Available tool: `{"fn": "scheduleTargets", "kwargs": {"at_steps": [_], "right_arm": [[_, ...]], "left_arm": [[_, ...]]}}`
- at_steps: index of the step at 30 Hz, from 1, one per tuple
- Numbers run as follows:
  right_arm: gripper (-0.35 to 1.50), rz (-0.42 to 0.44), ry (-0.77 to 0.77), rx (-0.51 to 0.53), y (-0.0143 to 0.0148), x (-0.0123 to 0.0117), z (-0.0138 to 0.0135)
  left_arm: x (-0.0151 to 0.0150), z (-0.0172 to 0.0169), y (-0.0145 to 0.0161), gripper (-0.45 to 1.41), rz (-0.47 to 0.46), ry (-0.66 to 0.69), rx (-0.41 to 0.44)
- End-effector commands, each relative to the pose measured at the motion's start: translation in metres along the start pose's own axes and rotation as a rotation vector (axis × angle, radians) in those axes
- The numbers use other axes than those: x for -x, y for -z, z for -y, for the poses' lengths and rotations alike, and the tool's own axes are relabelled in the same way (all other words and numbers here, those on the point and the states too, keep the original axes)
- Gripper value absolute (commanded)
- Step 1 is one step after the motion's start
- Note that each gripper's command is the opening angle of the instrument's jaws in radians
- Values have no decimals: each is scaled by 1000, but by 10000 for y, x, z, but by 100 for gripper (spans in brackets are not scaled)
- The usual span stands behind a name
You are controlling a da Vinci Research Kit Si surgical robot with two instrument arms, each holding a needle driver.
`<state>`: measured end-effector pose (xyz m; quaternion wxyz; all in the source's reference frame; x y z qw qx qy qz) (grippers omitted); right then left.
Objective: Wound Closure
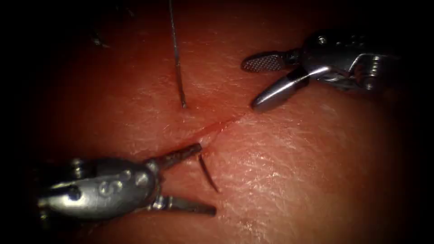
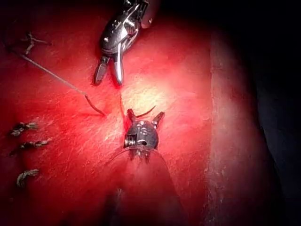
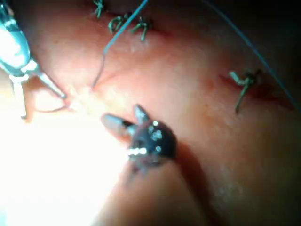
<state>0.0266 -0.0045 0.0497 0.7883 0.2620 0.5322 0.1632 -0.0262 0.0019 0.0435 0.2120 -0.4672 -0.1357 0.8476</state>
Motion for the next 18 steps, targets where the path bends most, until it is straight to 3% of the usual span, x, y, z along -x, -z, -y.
{"fn": "scheduleTargets", "kwargs": {"at_steps": [1,8,10,12,13,14,16,18], "right_arm": [[109,-2,1,-2,-9,4,-1],[108,-4,3,2,-16,5,-1],[106,-4,2,2,-16,5,-1],[104,-4,2,2,-16,5,-1],[104,-4,2,3,-16,5,-1],[104,-4,2,3,-16,5,-1],[103,-4,1,3,-16,4,-2],[103,-4,1,0,-15,4,-2]], "left_arm": [[5,-3,-8,76,-1,2,2],[9,6,-27,71,0,-1,-10],[16,8,-31,58,1,-6,-14],[21,9,-33,37,-2,-10,-16],[23,9,-33,21,1,-11,-16],[24,8,-31,-10,1,-6,-24],[21,5,-27,-42,3,21,-42],[18,3,-25,-45,3,36,-46]]}}
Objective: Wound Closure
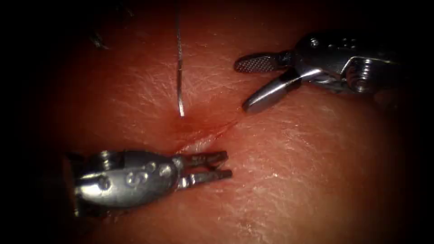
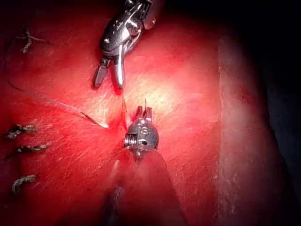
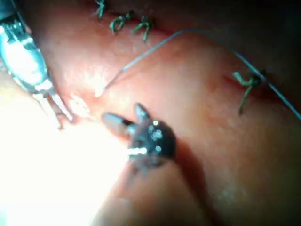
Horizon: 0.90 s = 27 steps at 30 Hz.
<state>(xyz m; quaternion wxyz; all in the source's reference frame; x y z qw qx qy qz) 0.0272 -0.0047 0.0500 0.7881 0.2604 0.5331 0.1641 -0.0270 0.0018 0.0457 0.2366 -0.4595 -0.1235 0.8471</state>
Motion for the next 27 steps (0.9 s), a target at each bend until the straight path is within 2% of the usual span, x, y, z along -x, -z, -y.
{"fn": "scheduleTargets", "kwargs": {"at_steps": [1,6,10,12,19,27], "right_arm": [[101,-1,0,-3,-8,2,-1],[101,-1,0,-3,-8,2,-1],[99,-1,1,-1,-8,3,0],[98,1,7,-11,-9,3,3],[94,3,-8,-23,-11,5,5],[94,7,-60,-45,-15,12,8]], "left_arm": [[2,-6,-6,-45,2,12,0],[-16,-17,-2,-45,-1,75,1],[-36,-34,-2,-45,-50,154,57],[-45,-50,-2,-45,-80,222,112],[-57,-69,3,-45,-92,261,161],[-93,-91,17,-45,-136,283,208]]}}
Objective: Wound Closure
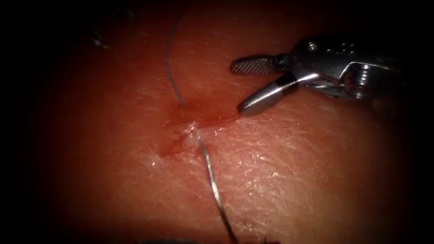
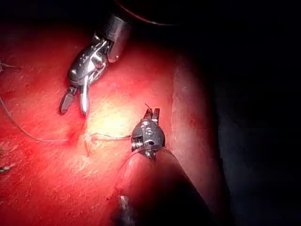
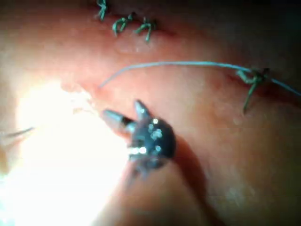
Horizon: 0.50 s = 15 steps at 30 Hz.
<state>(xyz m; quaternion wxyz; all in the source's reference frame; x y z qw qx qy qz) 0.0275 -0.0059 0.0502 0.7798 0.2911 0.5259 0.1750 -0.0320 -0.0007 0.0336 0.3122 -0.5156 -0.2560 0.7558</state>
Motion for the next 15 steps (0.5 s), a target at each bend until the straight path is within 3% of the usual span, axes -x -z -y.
{"fn": "scheduleTargets", "kwargs": {"at_steps": [1,6,13,15], "right_arm": [[94,1,-8,-7,-10,6,-1],[94,1,-7,-10,-10,6,-1],[91,-5,-63,-15,-5,4,2],[78,-5,-70,-20,0,2,5]], "left_arm": [[5,-4,-8,-45,1,3,5],[-3,-11,-9,-45,5,-4,23],[-28,15,25,-45,7,-155,-83],[-34,21,31,-45,13,-175,-98]]}}
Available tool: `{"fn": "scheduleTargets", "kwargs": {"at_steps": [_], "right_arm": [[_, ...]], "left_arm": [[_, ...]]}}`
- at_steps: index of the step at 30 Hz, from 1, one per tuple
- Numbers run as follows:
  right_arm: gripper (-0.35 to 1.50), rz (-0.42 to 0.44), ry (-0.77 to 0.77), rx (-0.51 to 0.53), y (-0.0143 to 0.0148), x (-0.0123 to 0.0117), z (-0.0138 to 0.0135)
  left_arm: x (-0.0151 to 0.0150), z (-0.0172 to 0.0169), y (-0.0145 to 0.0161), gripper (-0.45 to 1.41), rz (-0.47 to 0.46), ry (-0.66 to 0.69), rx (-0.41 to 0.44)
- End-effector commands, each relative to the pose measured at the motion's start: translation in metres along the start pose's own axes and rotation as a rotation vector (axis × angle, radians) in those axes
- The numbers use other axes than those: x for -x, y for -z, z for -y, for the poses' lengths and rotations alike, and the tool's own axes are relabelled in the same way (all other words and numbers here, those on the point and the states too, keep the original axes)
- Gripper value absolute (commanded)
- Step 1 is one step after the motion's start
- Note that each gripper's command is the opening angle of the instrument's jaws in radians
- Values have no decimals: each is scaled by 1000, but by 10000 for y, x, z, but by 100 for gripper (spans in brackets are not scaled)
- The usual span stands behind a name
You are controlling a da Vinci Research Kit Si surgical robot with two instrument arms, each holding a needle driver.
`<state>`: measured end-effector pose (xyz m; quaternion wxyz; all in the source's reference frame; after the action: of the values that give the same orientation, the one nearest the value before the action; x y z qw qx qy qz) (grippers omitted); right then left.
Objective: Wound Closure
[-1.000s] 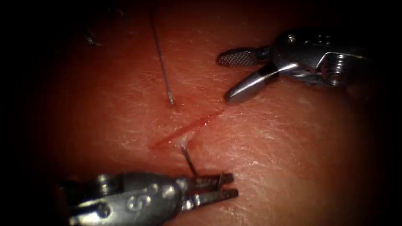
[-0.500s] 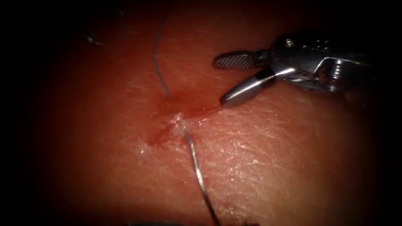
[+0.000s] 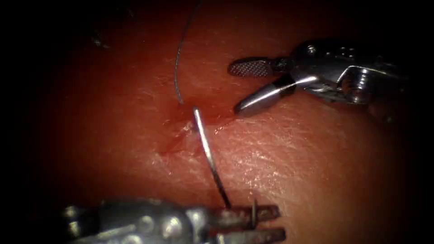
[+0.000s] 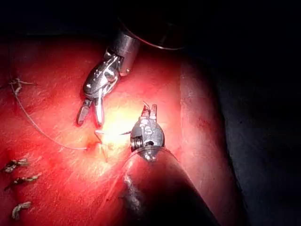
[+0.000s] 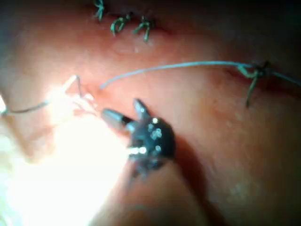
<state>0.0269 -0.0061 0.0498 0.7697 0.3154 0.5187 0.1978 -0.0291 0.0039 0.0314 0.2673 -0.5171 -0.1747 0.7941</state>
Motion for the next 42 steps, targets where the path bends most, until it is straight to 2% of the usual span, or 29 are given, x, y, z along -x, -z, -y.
{"fn": "scheduleTargets", "kwargs": {"at_steps": [1,2,8,10,12,20,23,25,26,27,29,31,34,42], "right_arm": [[78,-1,-1,-2,-6,2,1],[62,-1,-7,-9,-1,1,8],[54,-13,-54,-25,7,2,29],[56,-15,-64,-28,8,3,31],[71,-16,-73,-35,12,6,37],[81,-19,-102,-40,20,9,35],[84,-28,-132,-45,23,9,35],[73,-24,-138,-67,24,8,34],[73,-24,-138,-67,24,8,34],[61,-18,-163,-86,26,7,32],[61,-27,-199,-90,29,6,29],[61,-32,-210,-92,29,6,28],[61,-58,-269,-111,32,5,20],[54,-113,-374,-192,30,4,19]], "left_arm": [[5,-2,-7,-45,3,1,-2],[-2,5,-4,-45,13,-24,-14],[-29,29,2,-45,18,-71,-43],[-35,34,2,-45,19,-81,-48],[-48,44,0,-45,21,-102,-55],[-57,60,-1,-45,23,-125,-61],[-51,66,-1,-45,25,-150,-74],[-45,65,-3,-45,30,-160,-80],[-45,65,-3,-45,30,-160,-80],[-28,59,-9,-45,40,-178,-93],[-7,51,-17,-45,59,-205,-94],[0,49,-20,-45,65,-216,-92],[33,40,-33,-45,102,-284,-73],[49,45,-38,-45,119,-392,-68]]}}
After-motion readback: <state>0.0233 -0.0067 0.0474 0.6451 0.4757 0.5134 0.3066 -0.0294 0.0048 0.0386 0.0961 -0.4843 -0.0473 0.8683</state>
